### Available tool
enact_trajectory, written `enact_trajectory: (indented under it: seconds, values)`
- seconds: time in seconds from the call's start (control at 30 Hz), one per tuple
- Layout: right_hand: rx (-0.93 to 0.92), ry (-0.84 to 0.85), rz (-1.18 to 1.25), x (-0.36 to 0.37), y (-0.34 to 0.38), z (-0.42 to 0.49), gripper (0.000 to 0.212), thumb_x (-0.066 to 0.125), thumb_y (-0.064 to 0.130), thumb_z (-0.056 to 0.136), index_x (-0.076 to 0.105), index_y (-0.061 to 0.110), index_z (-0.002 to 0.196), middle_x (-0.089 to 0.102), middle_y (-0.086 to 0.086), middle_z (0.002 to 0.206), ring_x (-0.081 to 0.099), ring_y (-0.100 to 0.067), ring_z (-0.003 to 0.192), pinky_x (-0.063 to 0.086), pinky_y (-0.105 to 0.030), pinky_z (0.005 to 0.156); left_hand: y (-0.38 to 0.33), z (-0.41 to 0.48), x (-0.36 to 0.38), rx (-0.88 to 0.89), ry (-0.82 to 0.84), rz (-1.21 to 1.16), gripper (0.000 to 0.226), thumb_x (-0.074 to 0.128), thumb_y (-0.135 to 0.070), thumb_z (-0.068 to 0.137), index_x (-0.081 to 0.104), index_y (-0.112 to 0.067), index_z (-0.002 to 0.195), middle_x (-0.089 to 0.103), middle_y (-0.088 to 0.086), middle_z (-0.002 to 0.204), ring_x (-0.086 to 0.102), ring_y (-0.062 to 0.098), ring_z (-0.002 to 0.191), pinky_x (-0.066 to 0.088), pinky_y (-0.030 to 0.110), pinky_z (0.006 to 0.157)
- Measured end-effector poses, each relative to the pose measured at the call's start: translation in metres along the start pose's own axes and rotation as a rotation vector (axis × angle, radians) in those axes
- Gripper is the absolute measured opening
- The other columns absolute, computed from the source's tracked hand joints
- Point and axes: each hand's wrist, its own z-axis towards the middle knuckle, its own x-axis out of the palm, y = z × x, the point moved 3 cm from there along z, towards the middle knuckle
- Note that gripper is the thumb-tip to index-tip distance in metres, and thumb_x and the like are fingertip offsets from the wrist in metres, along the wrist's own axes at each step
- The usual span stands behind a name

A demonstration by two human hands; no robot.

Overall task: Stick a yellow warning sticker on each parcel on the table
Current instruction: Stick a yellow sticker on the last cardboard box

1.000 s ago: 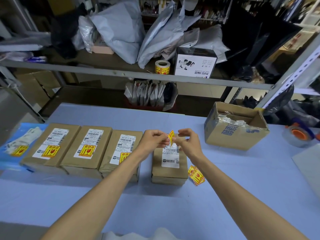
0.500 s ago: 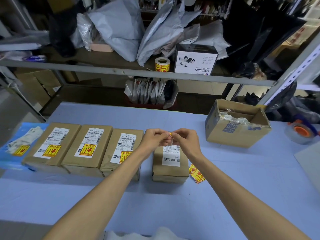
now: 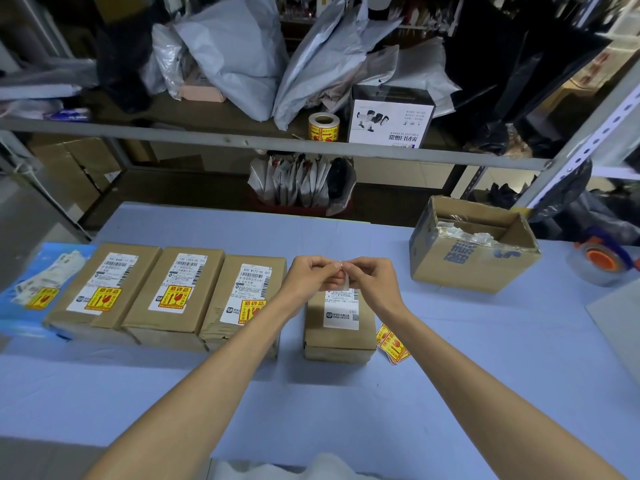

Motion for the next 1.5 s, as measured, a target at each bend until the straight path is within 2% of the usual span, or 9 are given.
enact_trajectory:
  seconds: [0.23,0.5,0.73,0.97,1.03,1.2,1.33,1.5]
  values:
    - [-0.012,0.027,0.01,0.002,0.001,0.0,0.017,0.06,0.012,0.093,0.076,0.007,0.098,0.075,-0.003,0.083,0.073,-0.013,0.077,0.06,-0.026,0.074,0.0,0.001,-0.002,0.016,-0.011,0.019,0.012,0.062,-0.006,0.09,0.069,0.003,0.093,0.07,0.014,0.078,0.068,0.018,0.067,0.06,0.026,0.07]
    - [-0.037,0.041,0.005,0.001,0.005,-0.001,0.017,0.061,0.01,0.092,0.077,0.008,0.096,0.075,-0.003,0.08,0.073,-0.014,0.076,0.06,-0.028,0.075,0.0,0.001,-0.003,0.025,-0.027,0.038,0.008,0.064,-0.009,0.088,0.071,-0.005,0.086,0.072,0.01,0.076,0.07,0.018,0.069,0.06,0.032,0.076]
    - [-0.077,0.051,-0.034,0.001,0.009,-0.005,0.017,0.061,0.01,0.093,0.076,0.007,0.101,0.075,-0.002,0.084,0.071,-0.008,0.075,0.058,-0.02,0.072,0.002,0.0,-0.003,0.027,-0.028,0.028,0.009,0.064,-0.01,0.088,0.071,-0.005,0.085,0.072,0.008,0.072,0.07,0.017,0.068,0.06,0.032,0.073]
    - [-0.112,0.093,-0.114,0.003,0.012,-0.006,0.022,0.057,0.007,0.094,0.074,0.009,0.107,0.074,0.0,0.09,0.068,0.0,0.077,0.054,-0.012,0.071,0.002,0.001,-0.004,0.048,-0.056,0.028,0.007,0.064,-0.007,0.088,0.069,-0.003,0.084,0.07,0.01,0.072,0.069,0.017,0.065,0.061,0.037,0.076]
    - [-0.089,0.093,-0.086,0.004,0.012,-0.007,0.022,0.056,0.007,0.094,0.074,0.008,0.107,0.074,-0.001,0.088,0.069,-0.002,0.075,0.054,-0.013,0.07,0.003,0.002,-0.004,0.056,-0.059,0.045,0.007,0.063,-0.007,0.089,0.068,-0.003,0.085,0.07,0.009,0.071,0.068,0.016,0.063,0.06,0.035,0.075]
    - [0.032,0.124,0.159,0.002,0.013,-0.008,0.02,0.057,0.008,0.094,0.076,0.007,0.097,0.075,-0.007,0.081,0.074,-0.016,0.077,0.059,-0.023,0.07,0.005,0.005,-0.006,0.088,-0.05,0.093,0.012,0.063,-0.008,0.089,0.068,-0.01,0.079,0.069,0.004,0.07,0.066,0.013,0.063,0.056,0.03,0.071]
    - [0.084,0.093,0.171,0.002,0.011,-0.006,0.016,0.061,0.011,0.091,0.076,0.005,0.092,0.075,-0.012,0.08,0.074,-0.022,0.073,0.061,-0.032,0.071,0.004,0.004,-0.005,0.119,-0.029,0.151,0.016,0.063,-0.01,0.09,0.067,-0.017,0.076,0.07,0.002,0.073,0.066,0.015,0.069,0.055,0.029,0.071]
    - [0.111,0.086,0.141,0.002,0.011,-0.003,0.016,0.059,0.007,0.092,0.074,0.005,0.087,0.075,-0.014,0.077,0.074,-0.024,0.07,0.062,-0.033,0.068,0.006,0.003,-0.006,0.105,-0.009,0.123,0.012,0.062,-0.008,0.089,0.066,-0.012,0.079,0.068,0.008,0.075,0.064,0.016,0.067,0.053,0.03,0.07]
